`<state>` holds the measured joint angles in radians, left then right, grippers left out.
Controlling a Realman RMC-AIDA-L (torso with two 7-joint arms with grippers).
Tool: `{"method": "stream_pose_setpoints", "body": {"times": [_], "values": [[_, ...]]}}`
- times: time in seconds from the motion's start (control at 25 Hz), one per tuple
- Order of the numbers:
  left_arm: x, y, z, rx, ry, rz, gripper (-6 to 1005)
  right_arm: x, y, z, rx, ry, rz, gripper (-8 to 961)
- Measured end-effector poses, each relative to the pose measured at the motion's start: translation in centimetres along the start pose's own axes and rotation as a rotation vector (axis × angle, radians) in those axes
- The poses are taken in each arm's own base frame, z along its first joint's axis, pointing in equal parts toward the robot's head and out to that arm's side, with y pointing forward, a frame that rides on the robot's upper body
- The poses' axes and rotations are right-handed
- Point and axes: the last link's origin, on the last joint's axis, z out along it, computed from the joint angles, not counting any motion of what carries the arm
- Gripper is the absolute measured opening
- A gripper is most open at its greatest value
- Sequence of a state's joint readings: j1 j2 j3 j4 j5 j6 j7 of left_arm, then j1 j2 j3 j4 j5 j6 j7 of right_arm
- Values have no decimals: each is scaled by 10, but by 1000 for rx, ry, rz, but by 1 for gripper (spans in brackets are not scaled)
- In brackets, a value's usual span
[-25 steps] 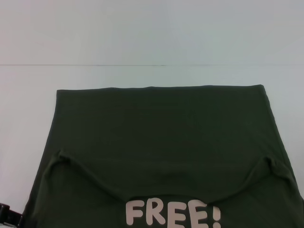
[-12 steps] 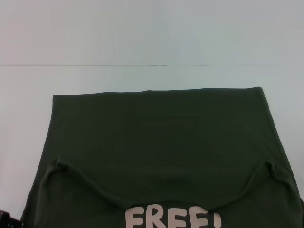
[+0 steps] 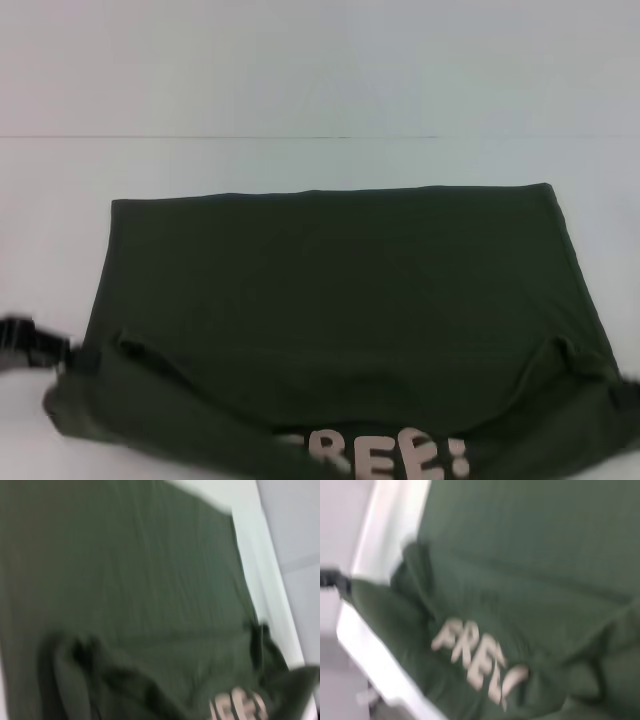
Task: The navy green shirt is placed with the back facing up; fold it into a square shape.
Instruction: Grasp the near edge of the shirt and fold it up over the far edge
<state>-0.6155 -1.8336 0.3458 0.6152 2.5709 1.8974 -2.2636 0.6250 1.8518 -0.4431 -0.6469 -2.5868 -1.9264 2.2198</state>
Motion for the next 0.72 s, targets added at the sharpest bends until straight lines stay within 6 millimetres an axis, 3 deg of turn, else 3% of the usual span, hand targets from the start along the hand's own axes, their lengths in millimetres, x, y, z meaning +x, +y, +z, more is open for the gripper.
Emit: {"method": "stream_pose_setpoints", "body": {"times": [0.28, 0.48, 0.72], "values": [[29, -14, -5, 66, 244, -44, 39, -28, -10, -15, 37, -258, 94, 49], [43, -22, 19, 56, 409, -72, 40, -54, -19, -6, 29, -495, 129, 50], [52, -32, 49, 108, 542, -81, 40, -68, -27, 13, 42, -615, 141, 52]]}}
